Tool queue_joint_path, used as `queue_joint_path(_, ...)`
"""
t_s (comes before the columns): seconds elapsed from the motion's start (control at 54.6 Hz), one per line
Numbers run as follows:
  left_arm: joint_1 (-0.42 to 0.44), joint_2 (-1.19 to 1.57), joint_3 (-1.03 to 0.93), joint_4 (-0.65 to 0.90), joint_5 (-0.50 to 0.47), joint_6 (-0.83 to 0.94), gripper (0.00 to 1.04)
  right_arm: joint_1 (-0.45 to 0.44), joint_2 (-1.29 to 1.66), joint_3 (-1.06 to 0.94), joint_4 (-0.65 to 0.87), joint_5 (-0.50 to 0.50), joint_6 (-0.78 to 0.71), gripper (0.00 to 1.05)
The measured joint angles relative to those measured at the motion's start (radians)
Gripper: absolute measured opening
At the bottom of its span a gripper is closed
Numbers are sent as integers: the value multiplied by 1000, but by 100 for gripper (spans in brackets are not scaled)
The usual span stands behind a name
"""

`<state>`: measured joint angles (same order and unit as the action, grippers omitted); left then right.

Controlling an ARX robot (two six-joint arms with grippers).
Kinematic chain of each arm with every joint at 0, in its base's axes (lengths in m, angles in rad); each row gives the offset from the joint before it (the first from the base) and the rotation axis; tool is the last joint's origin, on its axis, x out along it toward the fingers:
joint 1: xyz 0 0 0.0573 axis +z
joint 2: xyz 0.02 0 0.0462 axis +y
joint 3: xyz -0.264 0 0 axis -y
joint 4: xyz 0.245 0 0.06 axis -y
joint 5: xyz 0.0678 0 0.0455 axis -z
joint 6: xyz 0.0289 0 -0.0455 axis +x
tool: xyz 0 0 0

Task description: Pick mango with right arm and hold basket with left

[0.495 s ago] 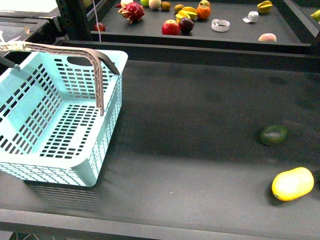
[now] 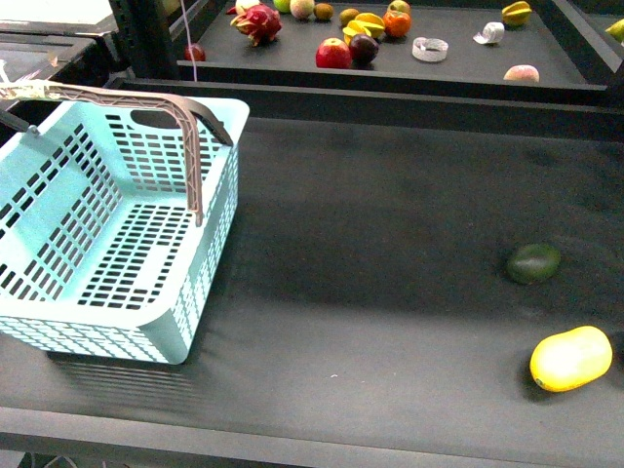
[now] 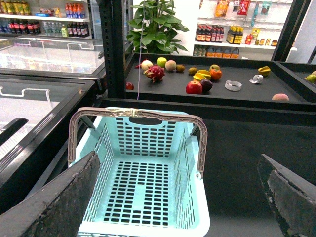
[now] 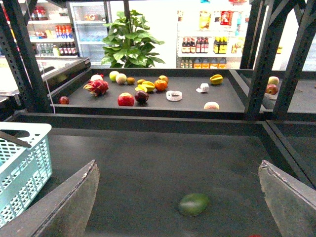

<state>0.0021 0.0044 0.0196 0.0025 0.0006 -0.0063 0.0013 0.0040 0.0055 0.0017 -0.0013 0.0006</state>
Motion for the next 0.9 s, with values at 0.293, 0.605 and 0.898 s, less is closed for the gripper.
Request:
queue_joint_path(0.293, 0, 0, 0, 0, 0, 0, 97, 0, 0, 0, 0, 0, 0, 96)
queue_joint_path(0.605, 0, 0, 0, 0, 0, 0, 97, 0, 0, 0, 0, 0, 0, 96)
queue_joint_path(0.898, 0, 0, 0, 0, 0, 0, 97, 0, 0, 0, 0, 0, 0, 96)
